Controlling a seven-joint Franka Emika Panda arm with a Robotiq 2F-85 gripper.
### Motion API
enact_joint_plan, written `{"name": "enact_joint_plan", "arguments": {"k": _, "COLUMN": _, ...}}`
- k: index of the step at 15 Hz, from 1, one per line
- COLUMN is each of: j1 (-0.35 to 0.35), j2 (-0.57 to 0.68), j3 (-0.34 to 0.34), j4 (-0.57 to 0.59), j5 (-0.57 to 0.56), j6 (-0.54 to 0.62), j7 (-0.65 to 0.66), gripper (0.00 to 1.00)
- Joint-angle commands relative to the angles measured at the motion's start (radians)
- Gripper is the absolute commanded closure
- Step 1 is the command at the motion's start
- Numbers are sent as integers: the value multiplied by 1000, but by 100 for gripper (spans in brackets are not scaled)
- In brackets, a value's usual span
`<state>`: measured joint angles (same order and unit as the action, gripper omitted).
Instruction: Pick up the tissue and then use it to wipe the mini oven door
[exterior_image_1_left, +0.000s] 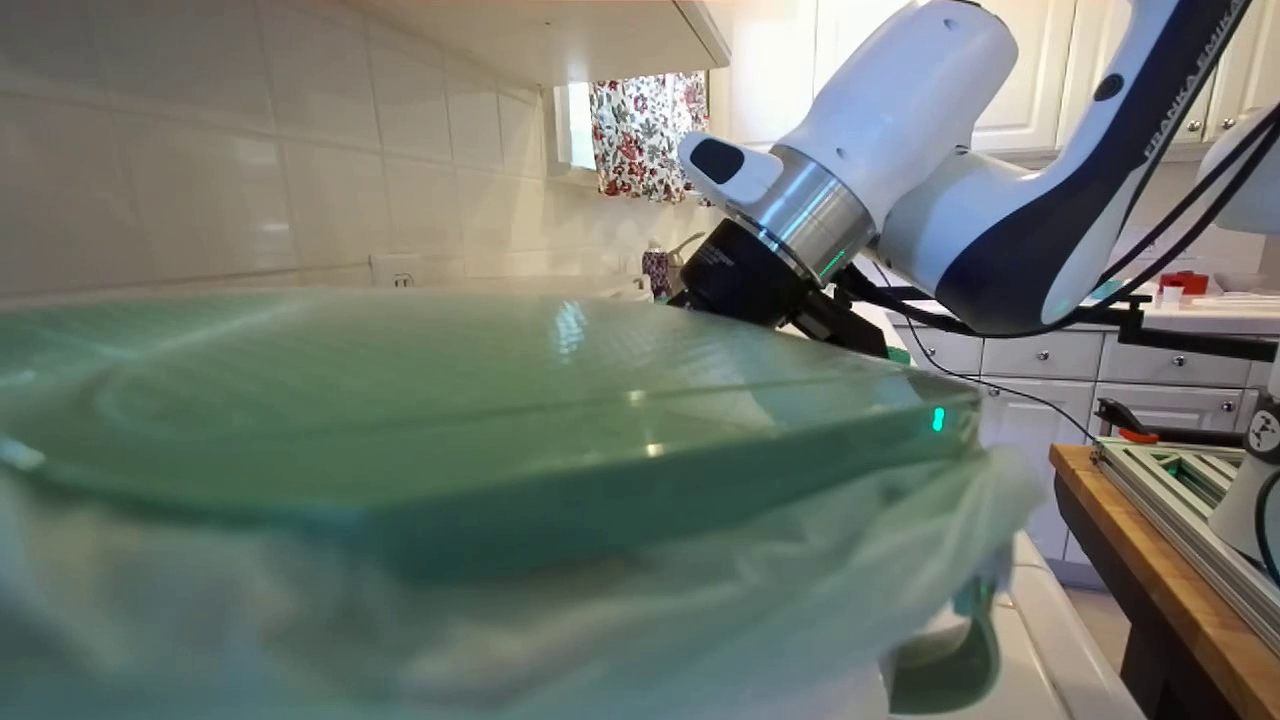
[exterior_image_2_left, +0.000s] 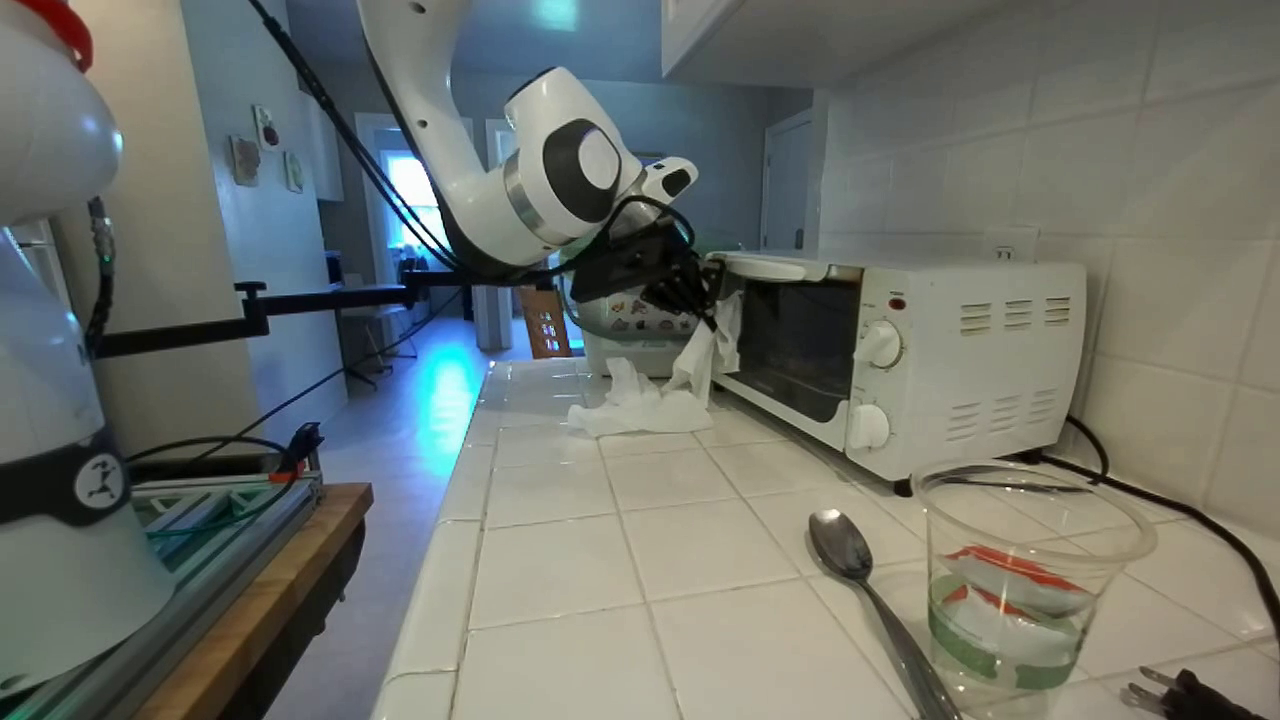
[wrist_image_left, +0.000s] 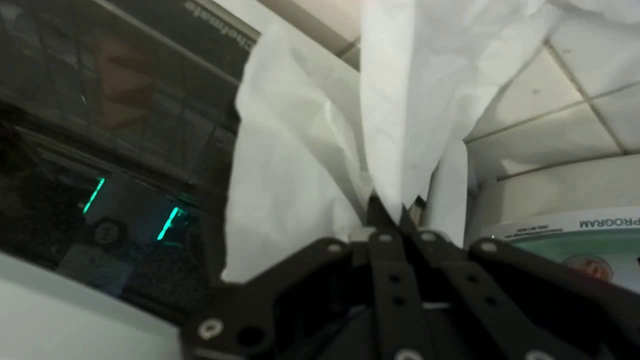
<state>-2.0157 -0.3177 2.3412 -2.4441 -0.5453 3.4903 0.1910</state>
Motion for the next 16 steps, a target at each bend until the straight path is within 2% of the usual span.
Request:
{"name": "enact_joint_plan", "arguments": {"k": 1, "j1": 14, "j2": 31, "j3": -31, "j4": -4, "j5": -11, "j6": 60, "j7": -36, "gripper": 100}}
{"name": "enact_joint_plan", "arguments": {"k": 9, "j1": 92, "j2": 106, "j3": -107, "j4": -17, "j5": 6, "j6": 94, "j7": -87, "gripper": 100}}
{"name": "enact_joint_plan", "arguments": {"k": 13, "j1": 71, "j2": 100, "j3": -103, "j4": -25, "j5": -5, "j6": 76, "j7": -57, "gripper": 100}}
{"name": "enact_joint_plan", "arguments": {"k": 16, "j1": 24, "j2": 92, "j3": -87, "j4": -44, "j5": -20, "j6": 55, "j7": -33, "gripper": 100}}
